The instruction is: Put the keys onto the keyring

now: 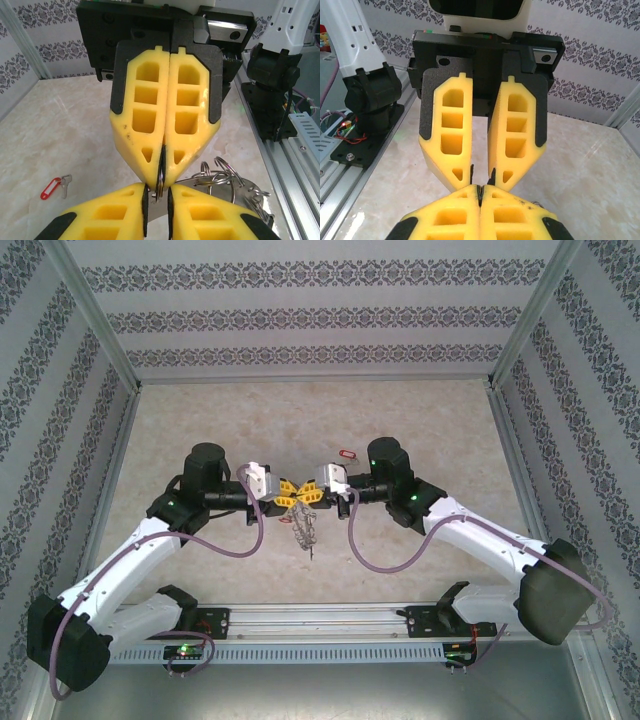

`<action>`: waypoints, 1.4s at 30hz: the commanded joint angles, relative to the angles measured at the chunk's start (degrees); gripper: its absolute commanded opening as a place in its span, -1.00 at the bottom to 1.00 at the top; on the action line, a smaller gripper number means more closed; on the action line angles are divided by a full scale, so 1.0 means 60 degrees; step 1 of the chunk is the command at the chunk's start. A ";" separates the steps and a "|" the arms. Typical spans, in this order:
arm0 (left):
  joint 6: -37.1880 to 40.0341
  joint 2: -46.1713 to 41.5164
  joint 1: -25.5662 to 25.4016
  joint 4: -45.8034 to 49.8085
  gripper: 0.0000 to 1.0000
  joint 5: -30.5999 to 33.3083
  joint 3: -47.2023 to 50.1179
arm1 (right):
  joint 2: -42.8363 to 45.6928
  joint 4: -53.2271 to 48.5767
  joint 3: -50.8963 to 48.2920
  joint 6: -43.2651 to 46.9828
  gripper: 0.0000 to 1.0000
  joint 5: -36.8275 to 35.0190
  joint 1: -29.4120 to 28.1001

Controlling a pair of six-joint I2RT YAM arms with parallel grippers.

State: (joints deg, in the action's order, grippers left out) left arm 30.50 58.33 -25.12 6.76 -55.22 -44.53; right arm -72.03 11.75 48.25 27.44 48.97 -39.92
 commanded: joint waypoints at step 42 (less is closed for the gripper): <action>-0.0500 0.0286 -0.0096 -0.0684 -1.00 0.0604 0.0089 | 0.0255 -0.1049 -0.0106 0.0412 -0.39 0.0371 0.0649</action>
State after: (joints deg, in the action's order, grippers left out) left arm 27.92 59.70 -25.15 5.98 -51.18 -43.72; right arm -71.64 8.80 47.40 28.16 48.77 -36.84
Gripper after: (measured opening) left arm 0.060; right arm 0.305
